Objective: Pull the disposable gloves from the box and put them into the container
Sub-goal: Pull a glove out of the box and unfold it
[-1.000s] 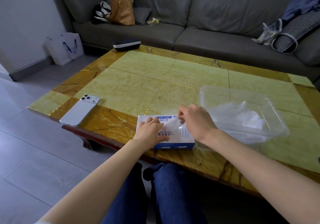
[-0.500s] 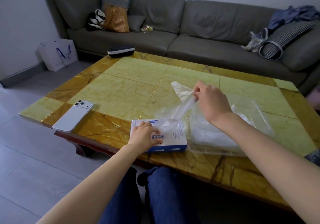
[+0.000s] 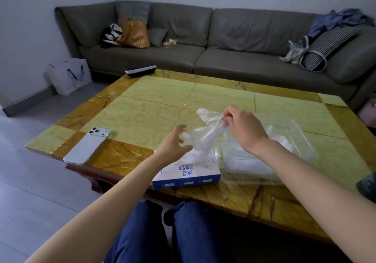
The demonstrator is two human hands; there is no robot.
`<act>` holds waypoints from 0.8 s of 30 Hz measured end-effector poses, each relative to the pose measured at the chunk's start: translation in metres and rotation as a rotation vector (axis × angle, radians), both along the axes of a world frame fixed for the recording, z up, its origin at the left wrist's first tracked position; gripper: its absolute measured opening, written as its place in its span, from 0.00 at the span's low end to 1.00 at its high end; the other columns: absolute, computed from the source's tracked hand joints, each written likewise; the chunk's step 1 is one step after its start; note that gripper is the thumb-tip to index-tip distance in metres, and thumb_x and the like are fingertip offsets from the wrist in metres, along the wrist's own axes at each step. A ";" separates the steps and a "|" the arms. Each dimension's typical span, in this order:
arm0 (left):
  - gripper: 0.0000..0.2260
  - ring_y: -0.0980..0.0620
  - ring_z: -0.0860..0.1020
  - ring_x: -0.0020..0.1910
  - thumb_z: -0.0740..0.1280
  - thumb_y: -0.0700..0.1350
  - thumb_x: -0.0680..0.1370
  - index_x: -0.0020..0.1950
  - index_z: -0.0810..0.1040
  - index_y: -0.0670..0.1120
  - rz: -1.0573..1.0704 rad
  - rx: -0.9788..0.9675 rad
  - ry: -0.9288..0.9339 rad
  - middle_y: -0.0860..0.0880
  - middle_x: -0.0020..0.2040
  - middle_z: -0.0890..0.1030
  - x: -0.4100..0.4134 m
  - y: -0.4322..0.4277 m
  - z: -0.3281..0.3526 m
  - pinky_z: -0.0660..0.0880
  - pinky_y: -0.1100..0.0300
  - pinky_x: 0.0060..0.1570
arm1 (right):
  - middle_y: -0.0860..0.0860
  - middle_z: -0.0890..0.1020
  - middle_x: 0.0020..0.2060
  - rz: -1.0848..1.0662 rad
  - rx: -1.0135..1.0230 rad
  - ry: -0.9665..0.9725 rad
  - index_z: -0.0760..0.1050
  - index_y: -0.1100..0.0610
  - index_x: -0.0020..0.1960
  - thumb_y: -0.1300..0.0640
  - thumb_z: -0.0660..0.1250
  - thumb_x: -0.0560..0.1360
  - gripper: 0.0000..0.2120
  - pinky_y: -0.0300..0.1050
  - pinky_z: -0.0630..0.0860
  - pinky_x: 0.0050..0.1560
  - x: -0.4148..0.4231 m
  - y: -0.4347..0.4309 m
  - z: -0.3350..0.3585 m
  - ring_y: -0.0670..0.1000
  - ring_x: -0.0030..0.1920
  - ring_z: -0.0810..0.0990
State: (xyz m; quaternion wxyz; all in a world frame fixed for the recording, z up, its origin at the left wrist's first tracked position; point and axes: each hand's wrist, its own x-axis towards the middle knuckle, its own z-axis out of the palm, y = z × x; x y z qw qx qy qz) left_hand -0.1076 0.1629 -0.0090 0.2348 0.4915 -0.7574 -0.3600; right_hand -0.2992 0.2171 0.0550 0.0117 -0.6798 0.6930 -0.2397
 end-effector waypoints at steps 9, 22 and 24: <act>0.21 0.52 0.78 0.44 0.65 0.37 0.78 0.70 0.66 0.43 -0.185 0.426 0.358 0.48 0.51 0.77 -0.013 0.005 0.025 0.76 0.59 0.51 | 0.50 0.68 0.40 -0.023 -0.229 0.085 0.81 0.61 0.50 0.61 0.67 0.76 0.06 0.35 0.65 0.38 0.001 0.004 0.006 0.49 0.41 0.69; 0.06 0.56 0.75 0.33 0.65 0.40 0.78 0.42 0.79 0.42 -0.076 0.280 0.379 0.49 0.35 0.78 -0.029 0.015 0.023 0.75 0.68 0.37 | 0.50 0.77 0.48 0.106 0.023 -0.428 0.74 0.58 0.54 0.58 0.71 0.74 0.11 0.26 0.71 0.43 0.026 0.001 -0.019 0.47 0.47 0.77; 0.07 0.56 0.73 0.34 0.66 0.44 0.78 0.44 0.79 0.41 -0.059 0.233 0.324 0.49 0.37 0.77 -0.029 0.015 0.020 0.70 0.71 0.35 | 0.50 0.78 0.45 0.104 0.026 -0.481 0.75 0.59 0.53 0.65 0.71 0.72 0.11 0.23 0.71 0.41 0.024 0.001 -0.019 0.48 0.45 0.78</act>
